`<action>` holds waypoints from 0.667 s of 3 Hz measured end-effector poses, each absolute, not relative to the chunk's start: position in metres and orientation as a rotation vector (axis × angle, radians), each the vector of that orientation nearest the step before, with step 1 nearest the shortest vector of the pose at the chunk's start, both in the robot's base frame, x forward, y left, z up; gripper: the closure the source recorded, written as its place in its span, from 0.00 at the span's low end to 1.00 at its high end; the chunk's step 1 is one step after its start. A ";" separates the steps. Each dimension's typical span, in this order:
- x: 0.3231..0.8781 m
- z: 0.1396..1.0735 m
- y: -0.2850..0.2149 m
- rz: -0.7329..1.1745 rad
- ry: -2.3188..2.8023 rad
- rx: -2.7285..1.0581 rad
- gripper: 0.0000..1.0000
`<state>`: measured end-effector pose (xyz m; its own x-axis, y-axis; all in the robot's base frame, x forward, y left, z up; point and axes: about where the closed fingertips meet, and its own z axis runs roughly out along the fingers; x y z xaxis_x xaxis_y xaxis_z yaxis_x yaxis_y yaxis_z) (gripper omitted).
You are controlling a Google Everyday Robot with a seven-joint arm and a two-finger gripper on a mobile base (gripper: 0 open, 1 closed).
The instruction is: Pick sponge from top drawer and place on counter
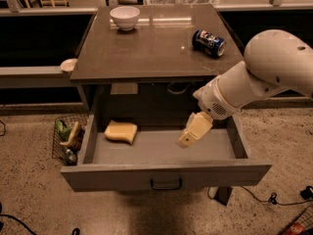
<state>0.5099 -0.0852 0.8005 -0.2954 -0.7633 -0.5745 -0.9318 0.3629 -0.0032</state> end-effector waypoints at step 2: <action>0.547 0.744 -0.053 0.553 2.128 -1.397 0.00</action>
Offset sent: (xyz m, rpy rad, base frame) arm 0.0726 0.0558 -0.1007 0.1353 0.0101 -0.0723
